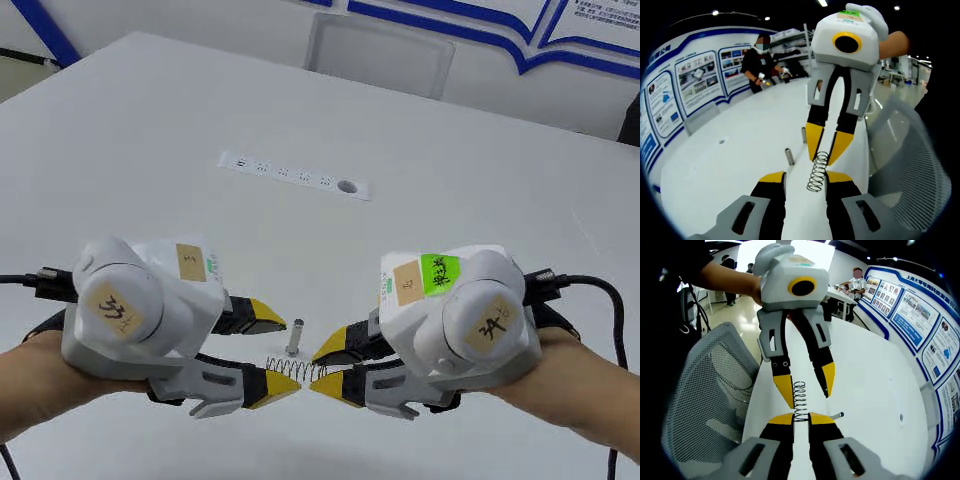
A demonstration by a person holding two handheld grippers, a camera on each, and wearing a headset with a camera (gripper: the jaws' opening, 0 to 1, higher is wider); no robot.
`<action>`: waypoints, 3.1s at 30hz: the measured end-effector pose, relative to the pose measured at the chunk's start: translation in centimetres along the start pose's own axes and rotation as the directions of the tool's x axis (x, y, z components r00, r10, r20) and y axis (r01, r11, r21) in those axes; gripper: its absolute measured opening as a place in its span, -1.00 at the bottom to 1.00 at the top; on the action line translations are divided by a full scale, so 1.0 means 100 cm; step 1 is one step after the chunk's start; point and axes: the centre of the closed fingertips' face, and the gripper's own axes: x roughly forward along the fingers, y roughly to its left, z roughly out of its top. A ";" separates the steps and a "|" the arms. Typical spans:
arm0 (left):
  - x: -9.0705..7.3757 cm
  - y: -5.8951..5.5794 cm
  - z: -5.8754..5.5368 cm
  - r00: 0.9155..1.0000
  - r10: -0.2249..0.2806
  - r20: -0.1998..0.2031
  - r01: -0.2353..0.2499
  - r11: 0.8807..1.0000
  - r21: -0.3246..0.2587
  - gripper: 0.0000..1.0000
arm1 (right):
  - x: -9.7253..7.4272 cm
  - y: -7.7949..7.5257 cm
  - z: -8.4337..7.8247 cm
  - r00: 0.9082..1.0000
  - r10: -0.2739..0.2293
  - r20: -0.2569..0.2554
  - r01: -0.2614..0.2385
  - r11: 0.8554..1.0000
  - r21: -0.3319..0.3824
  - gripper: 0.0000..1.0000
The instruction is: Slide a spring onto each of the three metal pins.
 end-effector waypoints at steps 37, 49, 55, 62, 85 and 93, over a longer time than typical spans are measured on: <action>-0.001 -0.020 0.004 0.996 -0.090 -0.029 0.093 0.989 0.116 -0.79 | -0.010 0.003 0.006 0.997 0.025 0.071 -0.028 0.998 0.050 -0.79; 0.004 -0.023 0.001 0.994 -0.100 -0.046 0.105 0.985 0.135 -0.80 | -0.017 0.007 0.019 0.991 0.050 0.125 -0.057 0.997 0.049 -0.79; 0.007 -0.021 0.002 0.994 -0.098 -0.046 0.104 0.986 0.131 -0.80 | -0.017 0.004 0.028 0.986 0.054 0.157 -0.063 0.997 0.052 -0.78; 0.009 -0.019 0.006 0.995 -0.091 -0.027 0.094 0.989 0.114 -0.80 | -0.014 0.003 0.038 0.978 0.050 0.201 -0.066 0.995 0.073 -0.78; 0.002 -0.006 -0.016 0.998 -0.049 -0.042 0.050 0.999 0.018 -0.77 | -0.001 -0.006 0.054 0.966 0.041 0.254 -0.077 0.988 0.131 -0.79; -0.002 0.003 -0.024 0.999 -0.014 -0.053 0.014 1.000 0.002 -0.69 | -0.001 -0.017 0.055 0.967 0.027 0.253 -0.065 0.987 0.144 -0.79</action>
